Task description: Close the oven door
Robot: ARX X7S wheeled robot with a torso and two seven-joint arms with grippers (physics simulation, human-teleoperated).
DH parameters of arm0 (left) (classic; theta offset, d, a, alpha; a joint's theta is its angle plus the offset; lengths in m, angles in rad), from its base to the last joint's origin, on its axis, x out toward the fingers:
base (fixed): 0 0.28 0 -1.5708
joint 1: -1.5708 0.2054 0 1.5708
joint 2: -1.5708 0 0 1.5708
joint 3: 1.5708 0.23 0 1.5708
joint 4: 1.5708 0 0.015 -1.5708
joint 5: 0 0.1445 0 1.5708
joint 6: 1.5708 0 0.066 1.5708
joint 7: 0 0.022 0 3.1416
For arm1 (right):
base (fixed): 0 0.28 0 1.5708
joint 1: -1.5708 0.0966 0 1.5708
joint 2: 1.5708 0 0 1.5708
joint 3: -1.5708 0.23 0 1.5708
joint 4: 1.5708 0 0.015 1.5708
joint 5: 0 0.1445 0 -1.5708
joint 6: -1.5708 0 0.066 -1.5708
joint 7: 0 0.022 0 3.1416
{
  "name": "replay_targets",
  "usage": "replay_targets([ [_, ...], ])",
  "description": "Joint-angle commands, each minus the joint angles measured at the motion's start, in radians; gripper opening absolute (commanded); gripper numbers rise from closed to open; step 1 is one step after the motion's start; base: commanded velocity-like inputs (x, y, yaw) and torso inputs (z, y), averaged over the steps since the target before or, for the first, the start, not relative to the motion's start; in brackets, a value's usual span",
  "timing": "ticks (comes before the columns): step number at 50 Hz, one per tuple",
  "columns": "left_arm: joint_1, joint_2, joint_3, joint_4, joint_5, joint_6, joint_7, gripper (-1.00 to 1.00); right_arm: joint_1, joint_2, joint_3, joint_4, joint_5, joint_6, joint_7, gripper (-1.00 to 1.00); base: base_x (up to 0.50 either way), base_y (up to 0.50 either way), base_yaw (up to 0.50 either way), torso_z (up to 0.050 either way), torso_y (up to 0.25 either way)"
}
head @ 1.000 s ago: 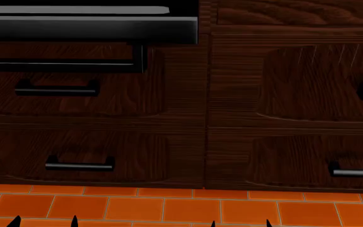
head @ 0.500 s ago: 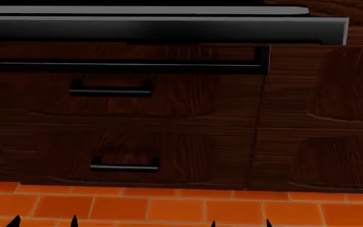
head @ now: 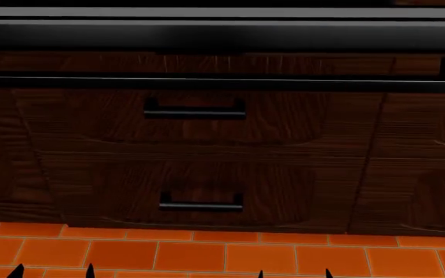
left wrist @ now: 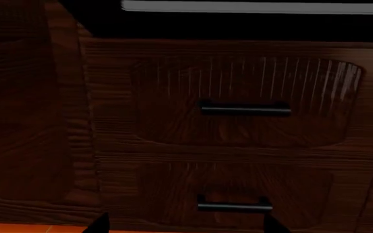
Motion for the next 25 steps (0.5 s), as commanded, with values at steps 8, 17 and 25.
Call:
replay_targets([
  [8, 0.001, -0.005, 0.008, 0.008, -0.009, -0.002, -0.007, 1.00, 0.002, 0.007, -0.002, 0.003, 0.013, -0.006, 0.006, 1.00, 0.00, 0.00, 0.00, 0.000, 0.000],
  [17, -0.004, -0.005, 0.012, -0.006, -0.010, 0.009, -0.008, 1.00, 0.004, 0.011, -0.013, 0.004, 0.005, 0.000, 0.010, 1.00, 0.07, 0.00, 0.00, 0.000, 0.000],
  [25, -0.001, -0.009, 0.016, 0.002, -0.010, 0.008, -0.012, 1.00, 0.002, 0.016, -0.016, 0.000, 0.011, -0.003, 0.010, 1.00, 0.25, 0.00, 0.00, 0.000, 0.000],
])
